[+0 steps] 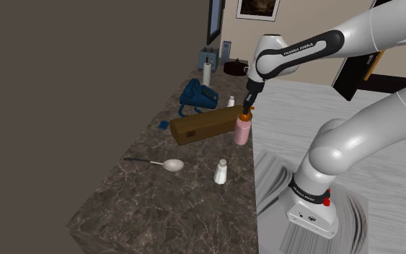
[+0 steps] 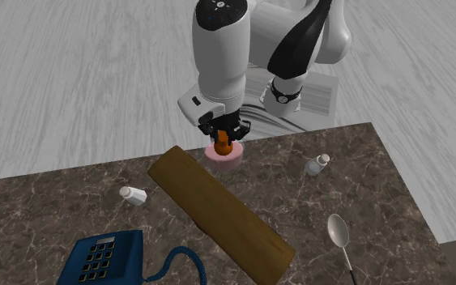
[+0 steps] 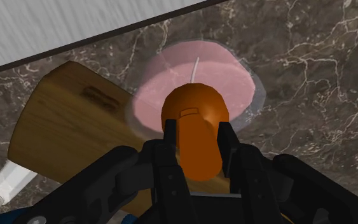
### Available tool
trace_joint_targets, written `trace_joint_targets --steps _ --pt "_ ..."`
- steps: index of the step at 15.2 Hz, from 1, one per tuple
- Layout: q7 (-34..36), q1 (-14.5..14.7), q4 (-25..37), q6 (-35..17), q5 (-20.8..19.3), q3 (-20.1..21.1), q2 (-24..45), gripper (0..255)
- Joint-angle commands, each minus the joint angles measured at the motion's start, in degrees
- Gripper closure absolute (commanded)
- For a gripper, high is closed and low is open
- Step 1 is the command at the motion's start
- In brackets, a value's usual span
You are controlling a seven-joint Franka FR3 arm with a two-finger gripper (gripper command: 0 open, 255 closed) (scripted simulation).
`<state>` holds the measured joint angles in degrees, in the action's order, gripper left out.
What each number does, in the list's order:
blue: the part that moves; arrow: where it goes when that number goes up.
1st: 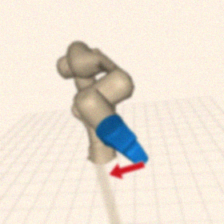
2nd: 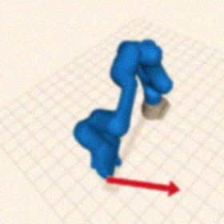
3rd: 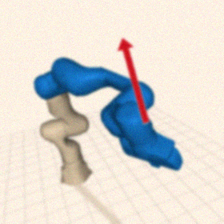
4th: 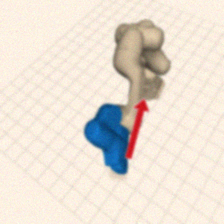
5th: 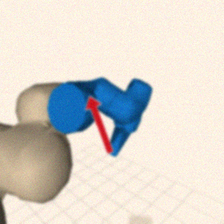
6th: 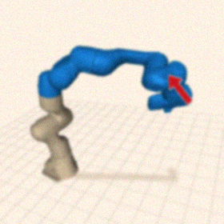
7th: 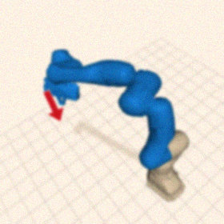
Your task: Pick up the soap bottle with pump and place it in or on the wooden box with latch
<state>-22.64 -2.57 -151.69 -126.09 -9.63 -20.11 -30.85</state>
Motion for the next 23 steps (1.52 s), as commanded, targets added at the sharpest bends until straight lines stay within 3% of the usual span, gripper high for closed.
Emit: trace_joint_targets --steps 1,23 --pt "0.05 -0.01 0.47 0.91 0.04 0.15 -0.33 255" --pt "0.52 0.49 14.54 19.22 1.54 2.99 -4.6 255"
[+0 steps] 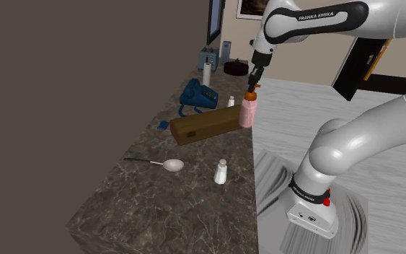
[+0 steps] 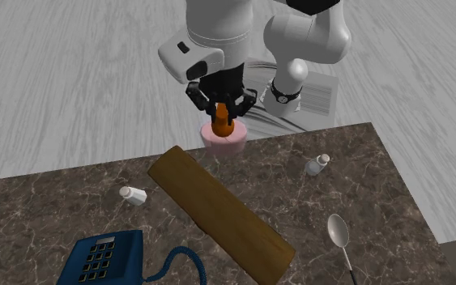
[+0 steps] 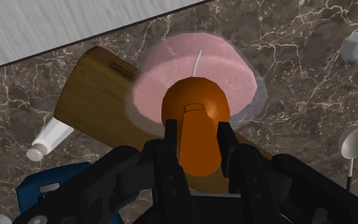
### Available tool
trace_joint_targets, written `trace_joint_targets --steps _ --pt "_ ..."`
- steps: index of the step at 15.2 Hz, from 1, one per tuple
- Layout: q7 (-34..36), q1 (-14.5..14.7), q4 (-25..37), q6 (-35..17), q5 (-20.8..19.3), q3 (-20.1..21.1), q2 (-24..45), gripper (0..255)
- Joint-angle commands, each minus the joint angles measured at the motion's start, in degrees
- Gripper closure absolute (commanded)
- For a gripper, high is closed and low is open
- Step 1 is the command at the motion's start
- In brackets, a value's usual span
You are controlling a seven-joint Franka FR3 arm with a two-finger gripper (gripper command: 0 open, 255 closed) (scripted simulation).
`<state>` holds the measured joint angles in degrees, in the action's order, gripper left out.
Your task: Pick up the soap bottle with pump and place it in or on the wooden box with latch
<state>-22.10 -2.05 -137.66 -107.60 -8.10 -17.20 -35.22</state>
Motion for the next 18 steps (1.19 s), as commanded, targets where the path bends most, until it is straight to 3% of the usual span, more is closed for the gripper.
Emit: trace_joint_targets --steps 1,10,18 --pt "-0.02 0.02 1.26 1.5 0.09 0.18 -0.25 255" --pt "-0.04 0.39 8.02 7.86 0.74 0.92 0.16 255" --pt "1.6 3.91 27.73 11.55 5.02 1.72 16.53 255"
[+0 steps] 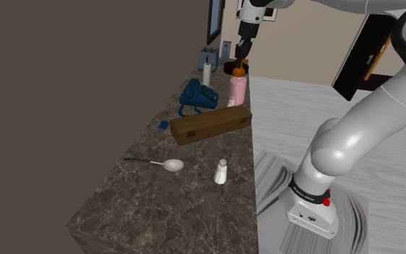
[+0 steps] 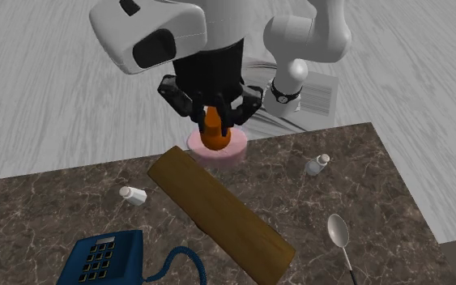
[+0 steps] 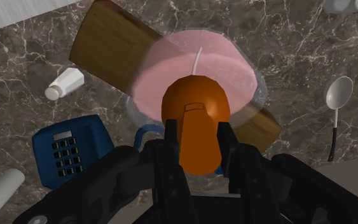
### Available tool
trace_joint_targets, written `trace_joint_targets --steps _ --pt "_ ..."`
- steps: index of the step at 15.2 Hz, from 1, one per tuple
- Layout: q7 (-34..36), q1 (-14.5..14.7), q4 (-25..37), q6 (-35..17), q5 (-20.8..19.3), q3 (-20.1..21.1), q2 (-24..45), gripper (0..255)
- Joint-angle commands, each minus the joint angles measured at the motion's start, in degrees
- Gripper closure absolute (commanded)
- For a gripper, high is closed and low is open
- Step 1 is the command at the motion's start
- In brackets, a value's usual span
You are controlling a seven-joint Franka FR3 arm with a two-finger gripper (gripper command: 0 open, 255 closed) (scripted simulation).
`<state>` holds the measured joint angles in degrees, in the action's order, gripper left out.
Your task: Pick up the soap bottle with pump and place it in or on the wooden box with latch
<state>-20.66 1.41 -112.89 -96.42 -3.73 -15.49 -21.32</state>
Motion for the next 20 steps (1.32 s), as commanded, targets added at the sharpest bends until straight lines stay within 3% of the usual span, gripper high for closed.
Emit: trace_joint_targets --steps 1,6,20 --pt "0.26 0.76 5.78 1.11 1.19 0.03 4.76 255" --pt "0.54 1.83 23.25 6.55 4.42 -0.19 17.2 255" --pt "0.81 1.83 9.32 -4.8 3.7 0.06 14.51 255"
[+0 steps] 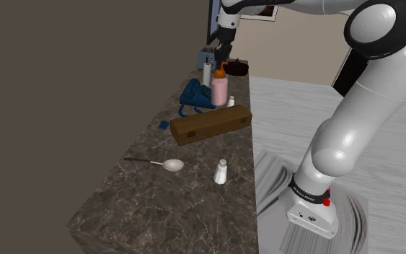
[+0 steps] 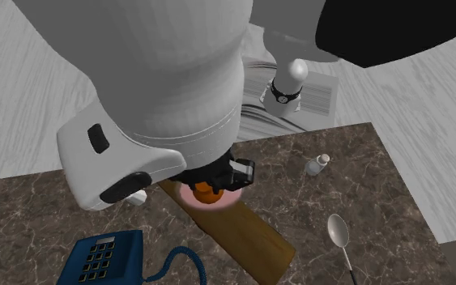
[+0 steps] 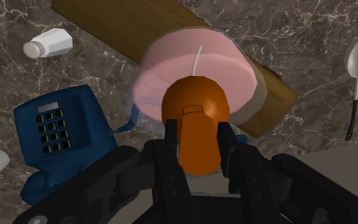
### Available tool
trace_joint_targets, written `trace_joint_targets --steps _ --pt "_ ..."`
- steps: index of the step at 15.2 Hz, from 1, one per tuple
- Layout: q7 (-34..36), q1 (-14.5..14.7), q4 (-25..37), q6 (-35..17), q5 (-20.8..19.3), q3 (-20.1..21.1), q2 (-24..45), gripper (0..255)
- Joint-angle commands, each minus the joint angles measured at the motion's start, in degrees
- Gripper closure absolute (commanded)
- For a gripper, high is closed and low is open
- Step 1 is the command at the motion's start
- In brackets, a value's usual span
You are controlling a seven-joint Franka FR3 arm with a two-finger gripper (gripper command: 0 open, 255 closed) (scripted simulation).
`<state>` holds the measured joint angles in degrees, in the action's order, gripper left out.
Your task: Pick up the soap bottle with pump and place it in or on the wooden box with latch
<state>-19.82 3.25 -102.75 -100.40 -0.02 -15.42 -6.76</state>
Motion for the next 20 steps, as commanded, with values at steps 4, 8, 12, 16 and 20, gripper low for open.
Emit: trace_joint_targets --steps 4,8,12,16,20 --pt "-0.05 -0.04 -4.16 -3.93 -0.07 -0.03 -0.29 255" --pt "-0.11 -0.07 -7.27 -7.01 -0.08 -0.06 -0.32 255" --pt "-0.22 -0.1 -10.16 -10.08 -0.03 -0.12 -0.14 255" --pt "-0.33 -0.13 -12.39 -12.58 0.05 -0.18 0.14 255" --pt "-0.34 -0.12 -12.38 -12.58 0.05 -0.19 0.15 255"
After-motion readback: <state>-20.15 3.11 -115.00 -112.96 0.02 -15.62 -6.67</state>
